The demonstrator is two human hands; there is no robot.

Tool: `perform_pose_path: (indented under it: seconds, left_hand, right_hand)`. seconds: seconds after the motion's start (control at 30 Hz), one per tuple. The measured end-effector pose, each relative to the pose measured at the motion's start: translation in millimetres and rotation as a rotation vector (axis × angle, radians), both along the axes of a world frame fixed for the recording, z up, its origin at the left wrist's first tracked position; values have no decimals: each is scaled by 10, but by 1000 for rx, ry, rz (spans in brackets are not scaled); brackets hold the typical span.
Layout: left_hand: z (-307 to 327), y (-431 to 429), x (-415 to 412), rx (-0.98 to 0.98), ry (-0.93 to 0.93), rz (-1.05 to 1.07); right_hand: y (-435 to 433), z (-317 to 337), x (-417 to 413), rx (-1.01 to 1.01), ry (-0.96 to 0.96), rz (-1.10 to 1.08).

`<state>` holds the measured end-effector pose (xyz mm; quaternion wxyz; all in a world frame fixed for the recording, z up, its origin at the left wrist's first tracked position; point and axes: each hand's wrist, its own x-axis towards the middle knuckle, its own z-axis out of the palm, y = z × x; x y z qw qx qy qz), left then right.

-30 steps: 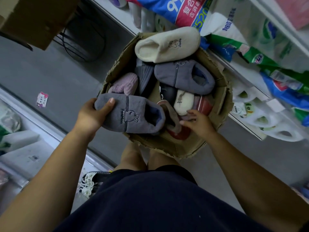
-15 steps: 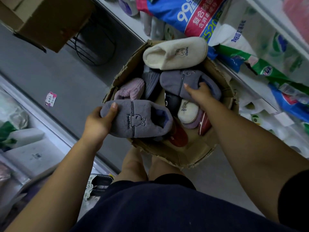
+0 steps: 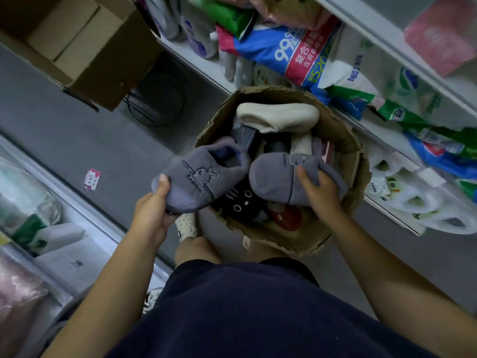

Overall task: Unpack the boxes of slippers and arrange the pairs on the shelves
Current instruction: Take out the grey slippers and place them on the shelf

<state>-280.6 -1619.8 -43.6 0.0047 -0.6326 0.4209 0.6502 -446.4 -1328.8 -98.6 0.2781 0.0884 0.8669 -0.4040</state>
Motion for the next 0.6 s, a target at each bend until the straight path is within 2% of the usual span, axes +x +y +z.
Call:
perform_pose_path:
  seconds: [0.17,0.27,0.43,0.6]
  left_hand:
    - [182,-340,14,100,132,-26]
    - [376,-740,60,118,206,-142]
    - [913,-1683,223,-173,290,-557]
    - [1330,-2234,123,-546,332,-906]
  right_hand:
    - [-584,512,477,-103,82,-34]
    - [-1068,798,720,-110,109,-87]
    - [-1784,1130,1162,-356,256,-292]
    - [-2308,1420,1230,-435,408,-406]
